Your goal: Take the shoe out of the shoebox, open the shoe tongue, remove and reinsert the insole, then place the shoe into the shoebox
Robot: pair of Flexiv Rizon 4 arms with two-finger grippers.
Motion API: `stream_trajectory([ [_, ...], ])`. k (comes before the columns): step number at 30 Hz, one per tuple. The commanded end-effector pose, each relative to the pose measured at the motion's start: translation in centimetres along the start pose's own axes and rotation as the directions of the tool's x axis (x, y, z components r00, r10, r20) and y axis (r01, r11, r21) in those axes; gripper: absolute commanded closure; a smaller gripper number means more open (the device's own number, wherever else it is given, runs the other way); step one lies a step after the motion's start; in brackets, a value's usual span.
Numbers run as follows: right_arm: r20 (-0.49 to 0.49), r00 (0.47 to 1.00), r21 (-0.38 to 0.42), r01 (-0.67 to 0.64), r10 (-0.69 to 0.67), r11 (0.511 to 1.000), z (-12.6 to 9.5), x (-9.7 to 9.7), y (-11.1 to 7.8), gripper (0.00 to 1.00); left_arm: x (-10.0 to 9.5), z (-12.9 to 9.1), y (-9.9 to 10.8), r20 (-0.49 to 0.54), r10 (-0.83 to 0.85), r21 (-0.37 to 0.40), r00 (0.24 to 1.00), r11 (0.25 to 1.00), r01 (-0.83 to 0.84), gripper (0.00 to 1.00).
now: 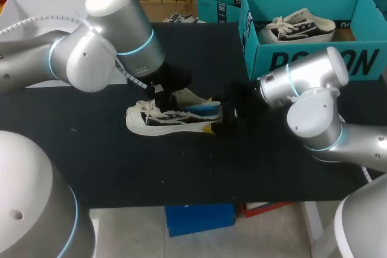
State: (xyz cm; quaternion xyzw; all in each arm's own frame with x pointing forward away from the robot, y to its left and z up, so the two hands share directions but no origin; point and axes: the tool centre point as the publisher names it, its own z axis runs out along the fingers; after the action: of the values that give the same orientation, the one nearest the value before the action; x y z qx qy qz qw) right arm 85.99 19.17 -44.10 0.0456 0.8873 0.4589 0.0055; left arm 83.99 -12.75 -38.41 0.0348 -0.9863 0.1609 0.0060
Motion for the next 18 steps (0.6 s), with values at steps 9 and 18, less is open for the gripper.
stream_trajectory([
  [9, 0.002, 1.0, 0.0, -0.001, 0.001, 1.0, 0.2, -0.1, 0.0, 1.0, -0.5, 0.8, -2.4, -0.026, 0.033, -0.015, 0.999, 0.999, -0.034, 0.71],
  [18, 0.002, 1.0, 0.0, -0.001, 0.001, 1.0, 0.2, -0.1, 0.0, 1.0, -0.4, 1.1, -6.0, 0.0, 0.133, -0.03, 0.991, 0.991, -0.133, 0.78],
])
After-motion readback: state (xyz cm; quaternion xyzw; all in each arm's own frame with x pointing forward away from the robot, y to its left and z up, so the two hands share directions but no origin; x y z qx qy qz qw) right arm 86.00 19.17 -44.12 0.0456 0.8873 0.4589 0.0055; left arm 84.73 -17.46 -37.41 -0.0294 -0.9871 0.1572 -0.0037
